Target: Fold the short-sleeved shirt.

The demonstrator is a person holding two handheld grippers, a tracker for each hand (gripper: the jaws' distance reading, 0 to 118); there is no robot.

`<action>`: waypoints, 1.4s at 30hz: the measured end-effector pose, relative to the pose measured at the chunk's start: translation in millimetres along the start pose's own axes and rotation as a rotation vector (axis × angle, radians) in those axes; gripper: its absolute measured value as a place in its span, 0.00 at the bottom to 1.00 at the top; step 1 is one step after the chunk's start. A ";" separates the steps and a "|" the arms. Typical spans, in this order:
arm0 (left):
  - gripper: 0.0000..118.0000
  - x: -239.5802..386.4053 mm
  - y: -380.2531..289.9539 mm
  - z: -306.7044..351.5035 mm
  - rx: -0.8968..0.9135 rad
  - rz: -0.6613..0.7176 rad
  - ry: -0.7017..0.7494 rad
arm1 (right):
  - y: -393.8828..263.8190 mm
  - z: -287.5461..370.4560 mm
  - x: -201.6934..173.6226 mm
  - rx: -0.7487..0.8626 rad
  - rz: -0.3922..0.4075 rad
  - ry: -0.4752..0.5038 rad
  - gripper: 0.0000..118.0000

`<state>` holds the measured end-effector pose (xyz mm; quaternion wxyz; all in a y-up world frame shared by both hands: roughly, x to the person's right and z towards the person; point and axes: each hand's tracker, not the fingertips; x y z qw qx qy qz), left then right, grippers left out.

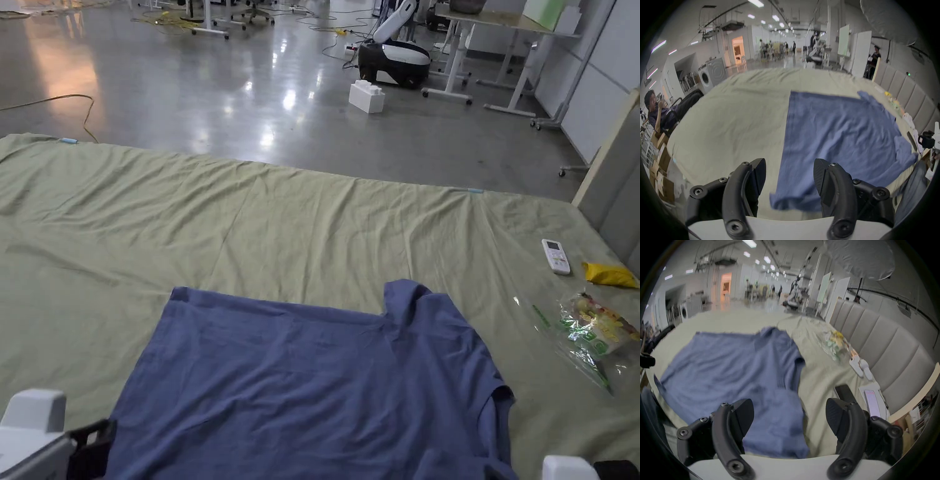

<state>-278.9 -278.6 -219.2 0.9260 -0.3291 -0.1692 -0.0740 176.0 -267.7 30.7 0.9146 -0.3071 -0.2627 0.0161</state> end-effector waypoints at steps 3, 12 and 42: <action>0.53 18.2 21.9 6.7 0.124 0.018 -0.027 | 19.3 3.8 -8.7 0.148 -0.041 -0.001 0.79; 0.16 74.8 63.2 29.6 0.403 0.034 -0.045 | 66.6 20.9 -41.5 0.475 -0.101 -0.038 0.21; 0.02 -32.8 -19.9 34.8 -0.158 0.036 -0.006 | 52.9 7.4 -60.1 0.441 -0.030 0.005 0.01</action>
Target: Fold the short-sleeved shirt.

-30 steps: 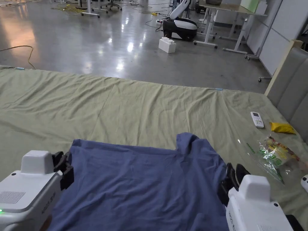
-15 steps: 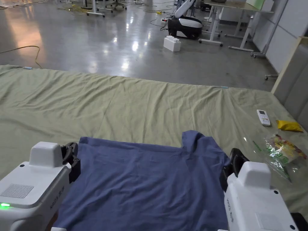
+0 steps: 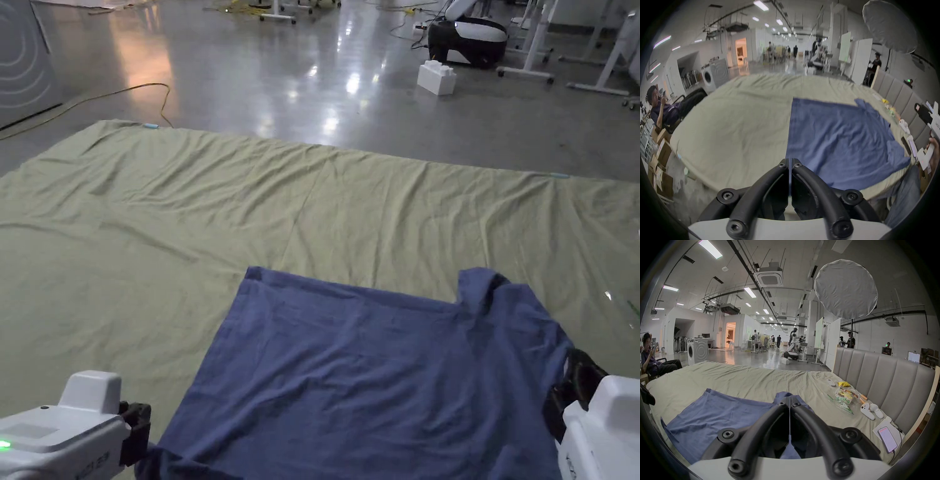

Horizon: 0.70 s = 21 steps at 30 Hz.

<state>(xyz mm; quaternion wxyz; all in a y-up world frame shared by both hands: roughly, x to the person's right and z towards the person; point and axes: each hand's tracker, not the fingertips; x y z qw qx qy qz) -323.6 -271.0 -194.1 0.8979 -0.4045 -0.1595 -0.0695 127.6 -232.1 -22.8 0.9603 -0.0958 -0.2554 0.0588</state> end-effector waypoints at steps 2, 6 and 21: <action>0.08 -1.7 -4.7 -12.7 -0.030 0.012 0.007 | -3.4 -1.3 -2.1 -0.016 0.003 0.005 0.01; 0.60 -6.4 -9.0 -47.1 -0.134 0.093 -0.011 | -8.9 -1.7 -5.2 -0.041 0.014 0.018 0.01; 0.38 -0.2 -22.0 -96.7 -0.301 0.039 0.019 | -30.7 2.9 6.8 -0.139 0.009 0.007 0.01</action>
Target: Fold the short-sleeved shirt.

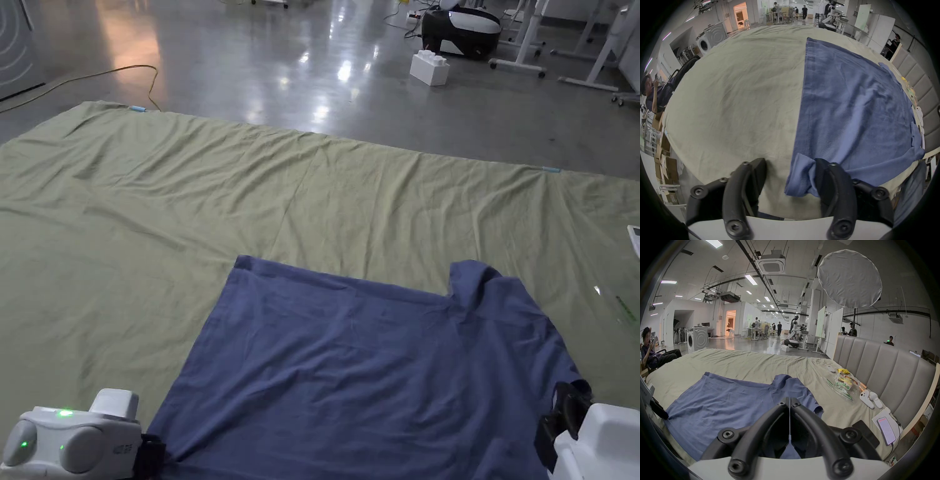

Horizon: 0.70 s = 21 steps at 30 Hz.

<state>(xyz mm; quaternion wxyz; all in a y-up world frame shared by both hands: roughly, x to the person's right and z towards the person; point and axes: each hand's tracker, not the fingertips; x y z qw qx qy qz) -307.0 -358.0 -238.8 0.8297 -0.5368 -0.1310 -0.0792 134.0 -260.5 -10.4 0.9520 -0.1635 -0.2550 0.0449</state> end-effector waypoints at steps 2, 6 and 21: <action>0.34 0.5 -1.4 3.9 0.013 0.001 -0.021 | -2.8 0.8 1.5 -0.006 -0.002 -0.001 0.01; 0.08 -0.5 -4.0 9.3 0.023 -0.001 -0.062 | -6.2 5.0 7.9 -0.024 -0.010 0.002 0.01; 0.07 1.9 -6.5 41.1 0.085 -0.006 -0.082 | -41.7 16.6 71.2 -0.541 0.031 -0.001 0.19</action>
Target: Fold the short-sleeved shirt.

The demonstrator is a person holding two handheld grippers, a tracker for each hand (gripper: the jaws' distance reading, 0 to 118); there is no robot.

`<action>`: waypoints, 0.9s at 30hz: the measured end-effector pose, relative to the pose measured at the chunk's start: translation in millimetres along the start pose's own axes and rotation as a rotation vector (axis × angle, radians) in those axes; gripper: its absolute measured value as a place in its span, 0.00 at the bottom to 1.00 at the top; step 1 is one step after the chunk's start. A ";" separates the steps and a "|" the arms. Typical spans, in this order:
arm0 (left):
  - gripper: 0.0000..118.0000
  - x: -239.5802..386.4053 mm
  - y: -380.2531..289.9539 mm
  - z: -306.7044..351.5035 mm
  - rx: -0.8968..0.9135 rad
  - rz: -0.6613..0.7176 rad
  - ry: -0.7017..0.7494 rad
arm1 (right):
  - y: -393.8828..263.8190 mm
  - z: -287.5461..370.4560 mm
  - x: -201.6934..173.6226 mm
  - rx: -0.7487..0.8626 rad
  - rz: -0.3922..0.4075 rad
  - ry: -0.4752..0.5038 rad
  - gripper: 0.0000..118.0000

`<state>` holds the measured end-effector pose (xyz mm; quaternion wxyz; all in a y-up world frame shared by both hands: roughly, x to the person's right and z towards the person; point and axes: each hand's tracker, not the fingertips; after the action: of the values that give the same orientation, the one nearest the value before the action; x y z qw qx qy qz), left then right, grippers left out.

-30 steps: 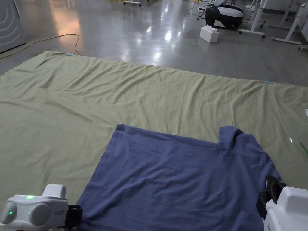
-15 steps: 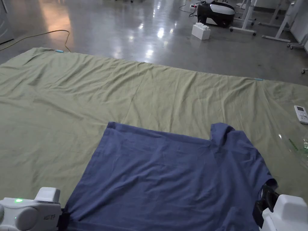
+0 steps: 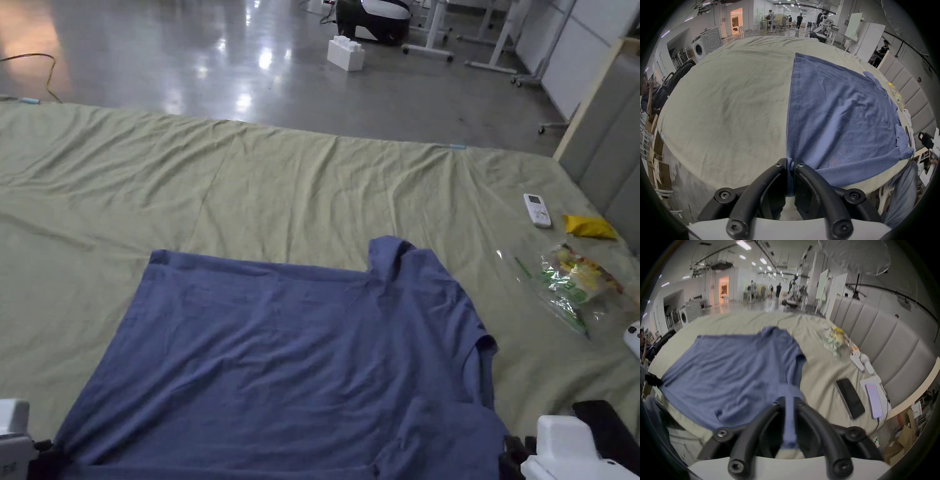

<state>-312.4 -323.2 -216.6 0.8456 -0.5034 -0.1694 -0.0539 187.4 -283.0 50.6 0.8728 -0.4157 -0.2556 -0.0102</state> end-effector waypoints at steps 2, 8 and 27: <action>0.07 2.4 -1.5 0.5 0.003 -0.004 0.006 | -8.9 -9.9 1.8 -0.096 0.011 -0.029 0.40; 0.07 4.3 -2.0 1.2 0.003 -0.003 0.019 | -27.8 -44.7 9.4 -0.255 -0.080 0.005 0.53; 0.07 -48.4 0.5 -16.7 0.010 0.006 0.016 | -19.8 -59.7 -1.1 -0.323 0.105 0.031 0.06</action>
<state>-353.8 -341.3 -240.8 0.8496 -0.4990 -0.1617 -0.0546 208.0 -339.7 33.1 0.7979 -0.5630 -0.2153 -0.0118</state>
